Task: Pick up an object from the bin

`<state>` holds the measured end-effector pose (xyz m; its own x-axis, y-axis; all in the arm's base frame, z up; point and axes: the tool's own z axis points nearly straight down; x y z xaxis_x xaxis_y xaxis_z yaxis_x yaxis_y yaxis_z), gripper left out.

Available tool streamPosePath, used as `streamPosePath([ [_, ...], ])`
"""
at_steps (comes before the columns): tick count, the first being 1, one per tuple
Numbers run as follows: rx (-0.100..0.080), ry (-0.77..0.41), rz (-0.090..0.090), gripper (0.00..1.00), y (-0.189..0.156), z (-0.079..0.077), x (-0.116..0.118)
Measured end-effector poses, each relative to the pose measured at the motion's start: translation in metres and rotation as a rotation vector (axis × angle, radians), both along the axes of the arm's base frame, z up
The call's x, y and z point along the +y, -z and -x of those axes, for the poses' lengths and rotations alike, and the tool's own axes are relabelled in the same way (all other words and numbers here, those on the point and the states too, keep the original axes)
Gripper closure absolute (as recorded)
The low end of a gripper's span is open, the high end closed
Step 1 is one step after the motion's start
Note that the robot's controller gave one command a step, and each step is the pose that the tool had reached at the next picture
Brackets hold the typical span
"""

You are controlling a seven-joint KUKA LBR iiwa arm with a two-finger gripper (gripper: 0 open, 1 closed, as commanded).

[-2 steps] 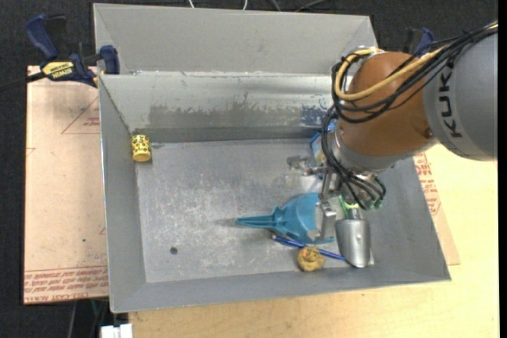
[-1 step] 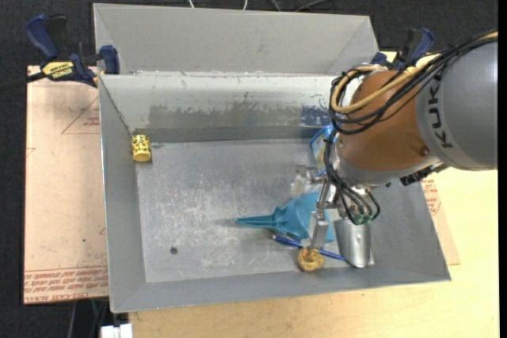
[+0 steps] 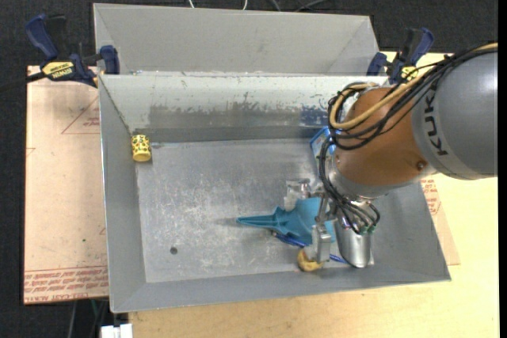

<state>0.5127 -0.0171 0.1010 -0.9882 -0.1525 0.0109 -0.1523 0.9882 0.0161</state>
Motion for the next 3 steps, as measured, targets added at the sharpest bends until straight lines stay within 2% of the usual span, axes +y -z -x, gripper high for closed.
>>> streamPosePath([
  [1,-0.001,0.113,-0.001,0.00,0.015,-0.038,0.001],
  [2,0.006,0.055,-0.001,0.00,0.026,-0.029,-0.001],
  [3,-0.001,0.000,-0.005,0.00,0.033,-0.024,-0.013],
])
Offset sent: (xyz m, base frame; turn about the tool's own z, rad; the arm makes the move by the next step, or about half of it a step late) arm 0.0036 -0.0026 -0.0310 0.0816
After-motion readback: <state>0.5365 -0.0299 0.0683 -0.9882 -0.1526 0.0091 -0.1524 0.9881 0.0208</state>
